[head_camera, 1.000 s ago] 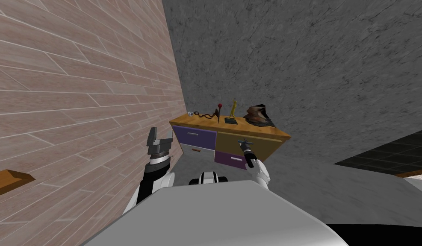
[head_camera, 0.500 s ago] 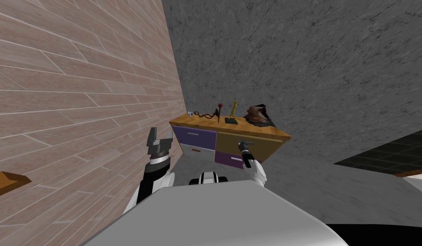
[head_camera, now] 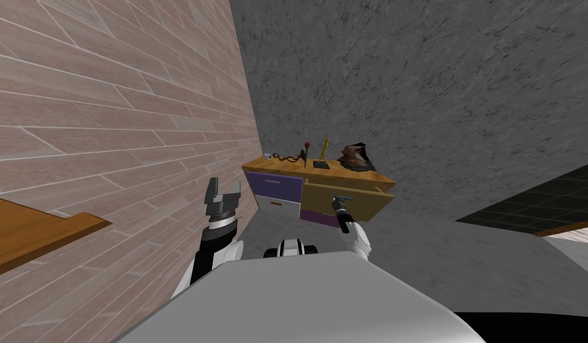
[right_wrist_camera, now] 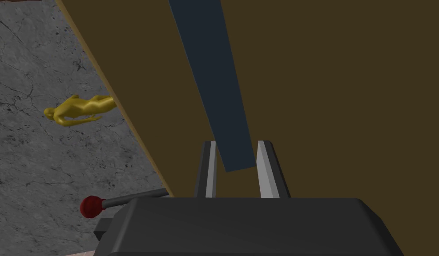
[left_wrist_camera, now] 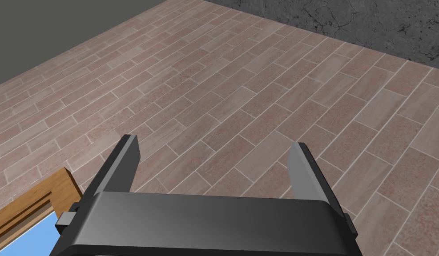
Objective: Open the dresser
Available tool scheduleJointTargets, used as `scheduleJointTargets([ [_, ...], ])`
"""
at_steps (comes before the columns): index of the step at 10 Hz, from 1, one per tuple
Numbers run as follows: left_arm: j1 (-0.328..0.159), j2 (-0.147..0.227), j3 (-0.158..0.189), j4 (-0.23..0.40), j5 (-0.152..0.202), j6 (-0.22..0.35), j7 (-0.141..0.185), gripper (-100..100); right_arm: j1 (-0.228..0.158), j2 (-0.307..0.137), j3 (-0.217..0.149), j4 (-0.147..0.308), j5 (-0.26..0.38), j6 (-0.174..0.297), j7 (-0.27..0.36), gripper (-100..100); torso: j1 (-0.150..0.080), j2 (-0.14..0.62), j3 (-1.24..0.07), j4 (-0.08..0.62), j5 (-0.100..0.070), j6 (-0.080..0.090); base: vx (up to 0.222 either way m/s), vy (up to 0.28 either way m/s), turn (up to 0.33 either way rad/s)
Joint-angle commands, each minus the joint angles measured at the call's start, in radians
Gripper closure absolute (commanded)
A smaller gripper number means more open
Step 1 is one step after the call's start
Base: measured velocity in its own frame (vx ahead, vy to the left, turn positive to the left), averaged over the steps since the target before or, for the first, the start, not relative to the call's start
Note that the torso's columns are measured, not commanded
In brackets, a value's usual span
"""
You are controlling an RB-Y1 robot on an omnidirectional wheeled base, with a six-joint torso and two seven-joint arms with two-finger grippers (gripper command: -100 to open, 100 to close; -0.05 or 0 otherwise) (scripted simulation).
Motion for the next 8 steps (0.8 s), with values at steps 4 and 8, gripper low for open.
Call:
scheduleJointTargets([
  [4, 0.0, 0.0, 0.0, 0.0, 0.0, 0.0, 0.0, 0, -0.001, -0.003, 0.011, -0.013, 0.004, 0.004, -0.011, 100, -0.001, 0.0, 0.0, -0.001, -0.001, 0.001, -0.159, 0.035, -0.011],
  [8, 0.0, 0.0, 0.0, 0.0, 0.0, 0.0, 0.0, 0, -0.021, -0.04, 0.049, 0.008, 0.018, 0.064, -0.061, -100, -0.002, -0.007, -0.004, -0.004, -0.002, -0.001, -0.103, 0.017, 0.037],
])
